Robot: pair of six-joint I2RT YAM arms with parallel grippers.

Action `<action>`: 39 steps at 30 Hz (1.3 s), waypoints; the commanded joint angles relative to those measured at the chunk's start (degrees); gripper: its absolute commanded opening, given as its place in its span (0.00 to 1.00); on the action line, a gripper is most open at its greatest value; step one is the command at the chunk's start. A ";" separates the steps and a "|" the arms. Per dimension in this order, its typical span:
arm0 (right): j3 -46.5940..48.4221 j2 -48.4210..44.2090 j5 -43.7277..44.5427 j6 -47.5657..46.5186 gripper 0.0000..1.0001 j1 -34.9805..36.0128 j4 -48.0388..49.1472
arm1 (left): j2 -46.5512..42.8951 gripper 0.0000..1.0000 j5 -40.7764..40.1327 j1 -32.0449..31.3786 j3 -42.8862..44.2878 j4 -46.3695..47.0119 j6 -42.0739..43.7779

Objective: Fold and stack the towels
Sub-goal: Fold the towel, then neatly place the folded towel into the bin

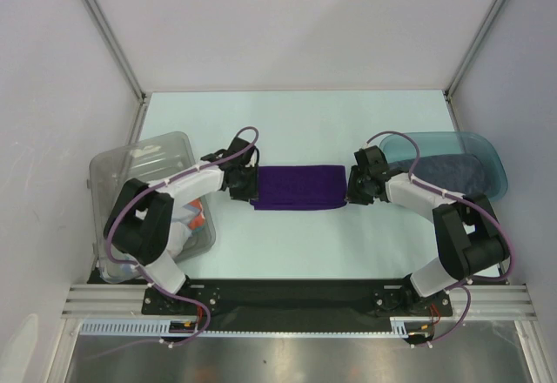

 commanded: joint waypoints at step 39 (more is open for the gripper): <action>-2.66 -3.28 1.68 -3.21 0.00 -0.36 0.25 | 1.57 0.08 1.11 -0.20 -1.75 -0.82 0.04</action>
